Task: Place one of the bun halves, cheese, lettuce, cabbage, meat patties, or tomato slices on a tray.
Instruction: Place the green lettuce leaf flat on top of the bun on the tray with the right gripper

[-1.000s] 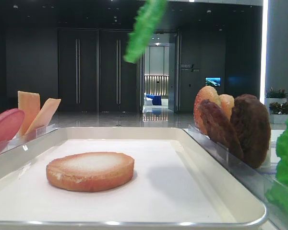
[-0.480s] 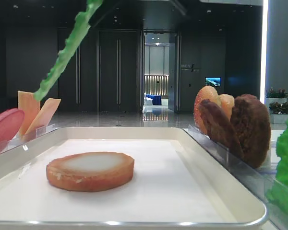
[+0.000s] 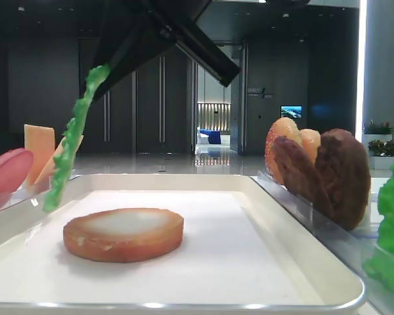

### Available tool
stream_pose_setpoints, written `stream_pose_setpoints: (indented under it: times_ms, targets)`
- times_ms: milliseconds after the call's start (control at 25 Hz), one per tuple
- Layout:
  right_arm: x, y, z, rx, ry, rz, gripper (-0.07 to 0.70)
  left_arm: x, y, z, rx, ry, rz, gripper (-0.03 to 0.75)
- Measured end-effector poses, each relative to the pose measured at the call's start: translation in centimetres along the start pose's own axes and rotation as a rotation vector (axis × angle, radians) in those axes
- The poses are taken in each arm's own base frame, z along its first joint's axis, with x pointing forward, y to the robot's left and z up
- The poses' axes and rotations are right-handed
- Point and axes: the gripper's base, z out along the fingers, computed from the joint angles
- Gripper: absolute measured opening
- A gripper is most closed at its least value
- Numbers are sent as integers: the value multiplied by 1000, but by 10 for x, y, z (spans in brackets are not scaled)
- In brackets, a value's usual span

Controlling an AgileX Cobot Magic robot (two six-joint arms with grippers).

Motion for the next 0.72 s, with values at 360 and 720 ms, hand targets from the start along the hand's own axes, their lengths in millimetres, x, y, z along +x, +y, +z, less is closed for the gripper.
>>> stream_pose_setpoints:
  times_ms: [360, 720]
  targets:
    - [-4, -2, 3, 5, -40, -36, 6, 0, 0, 0, 0, 0, 0, 535]
    - [-3, -7, 5, 18, -56, -36, 6, 0, 0, 0, 0, 0, 0, 534]
